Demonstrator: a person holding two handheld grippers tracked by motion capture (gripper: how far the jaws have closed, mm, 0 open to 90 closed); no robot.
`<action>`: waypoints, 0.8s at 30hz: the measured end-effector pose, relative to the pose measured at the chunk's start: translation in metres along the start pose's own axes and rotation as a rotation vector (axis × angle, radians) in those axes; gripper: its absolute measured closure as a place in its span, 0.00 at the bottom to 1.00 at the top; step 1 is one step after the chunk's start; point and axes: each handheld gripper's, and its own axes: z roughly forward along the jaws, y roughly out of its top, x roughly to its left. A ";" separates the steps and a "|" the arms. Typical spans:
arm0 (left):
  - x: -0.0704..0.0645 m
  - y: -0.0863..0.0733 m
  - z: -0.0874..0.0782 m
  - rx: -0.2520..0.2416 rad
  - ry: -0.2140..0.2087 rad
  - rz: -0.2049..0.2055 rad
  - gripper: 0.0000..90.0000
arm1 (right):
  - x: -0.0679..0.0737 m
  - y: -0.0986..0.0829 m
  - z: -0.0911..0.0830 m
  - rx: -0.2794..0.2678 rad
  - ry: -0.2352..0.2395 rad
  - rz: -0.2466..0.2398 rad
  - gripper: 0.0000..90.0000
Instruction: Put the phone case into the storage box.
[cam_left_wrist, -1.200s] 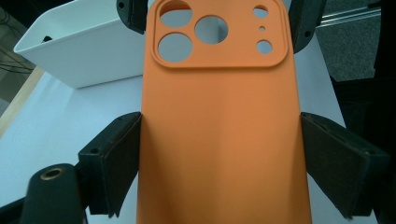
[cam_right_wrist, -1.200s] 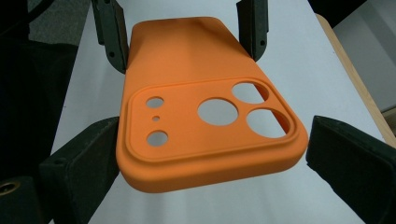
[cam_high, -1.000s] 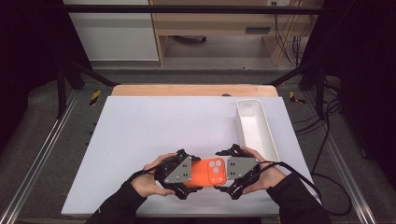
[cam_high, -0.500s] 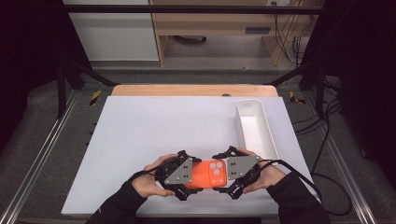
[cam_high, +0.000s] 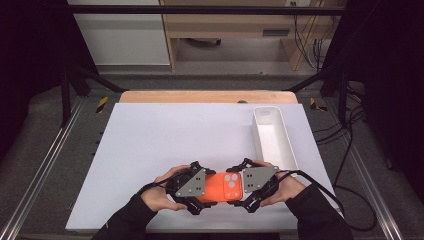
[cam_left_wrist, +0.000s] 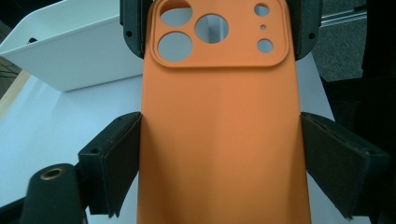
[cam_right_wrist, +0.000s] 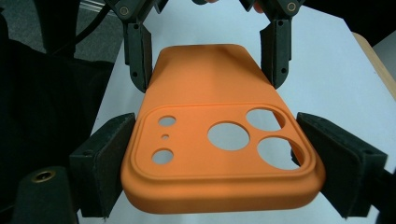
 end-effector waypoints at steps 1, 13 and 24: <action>0.000 0.000 0.000 0.000 -0.002 -0.002 0.17 | 0.000 0.000 0.000 0.001 0.001 0.003 0.17; 0.002 -0.001 0.000 -0.004 -0.023 -0.025 0.17 | -0.002 0.001 0.000 0.005 0.020 0.038 0.18; 0.003 -0.001 0.001 0.007 -0.041 -0.062 0.17 | -0.002 0.002 0.000 0.016 0.030 0.080 0.18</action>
